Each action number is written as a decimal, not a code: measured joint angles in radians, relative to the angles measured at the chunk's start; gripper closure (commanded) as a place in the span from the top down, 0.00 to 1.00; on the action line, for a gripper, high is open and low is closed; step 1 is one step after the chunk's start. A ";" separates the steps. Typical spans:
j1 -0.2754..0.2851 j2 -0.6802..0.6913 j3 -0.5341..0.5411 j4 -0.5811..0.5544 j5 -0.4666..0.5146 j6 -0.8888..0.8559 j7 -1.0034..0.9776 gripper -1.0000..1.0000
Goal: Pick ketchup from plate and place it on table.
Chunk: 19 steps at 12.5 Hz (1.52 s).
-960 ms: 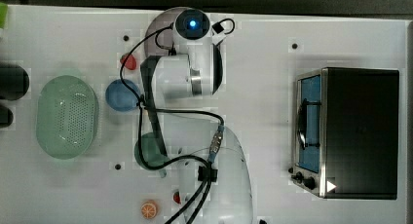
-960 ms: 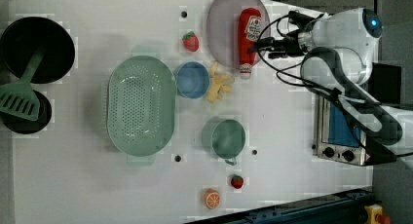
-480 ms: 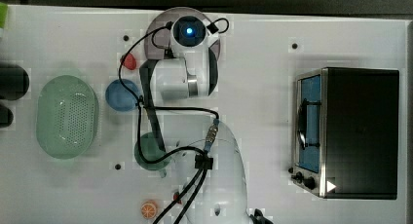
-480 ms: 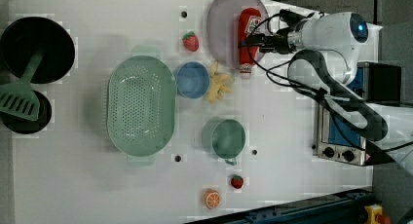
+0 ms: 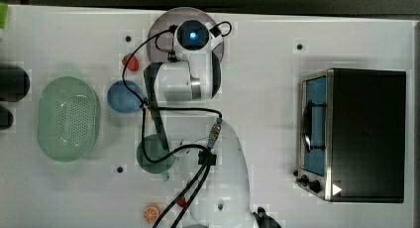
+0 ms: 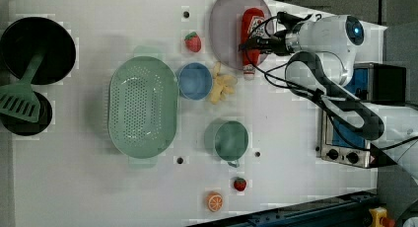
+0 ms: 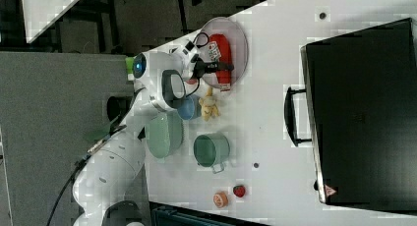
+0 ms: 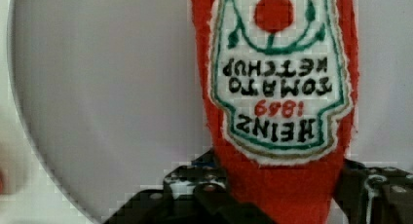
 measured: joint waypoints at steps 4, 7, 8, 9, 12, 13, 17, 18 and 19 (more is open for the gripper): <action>0.002 0.000 0.000 0.012 0.000 -0.002 -0.003 0.58; 0.002 -0.025 0.002 0.016 -0.004 -0.062 0.010 0.58; 0.000 -0.045 0.004 0.016 -0.009 -0.098 0.012 0.58; -0.002 -0.074 0.006 0.012 -0.008 -0.143 0.013 0.58; -0.008 -0.217 0.002 0.012 0.036 -0.266 0.025 0.58; -0.016 -0.277 0.003 0.014 0.063 -0.305 0.026 0.58; -0.057 -0.489 0.001 0.060 0.175 -0.468 0.031 0.58; -0.065 -0.534 -0.008 0.065 0.177 -0.500 0.033 0.58; -0.070 -0.576 -0.025 0.062 0.178 -0.533 0.036 0.58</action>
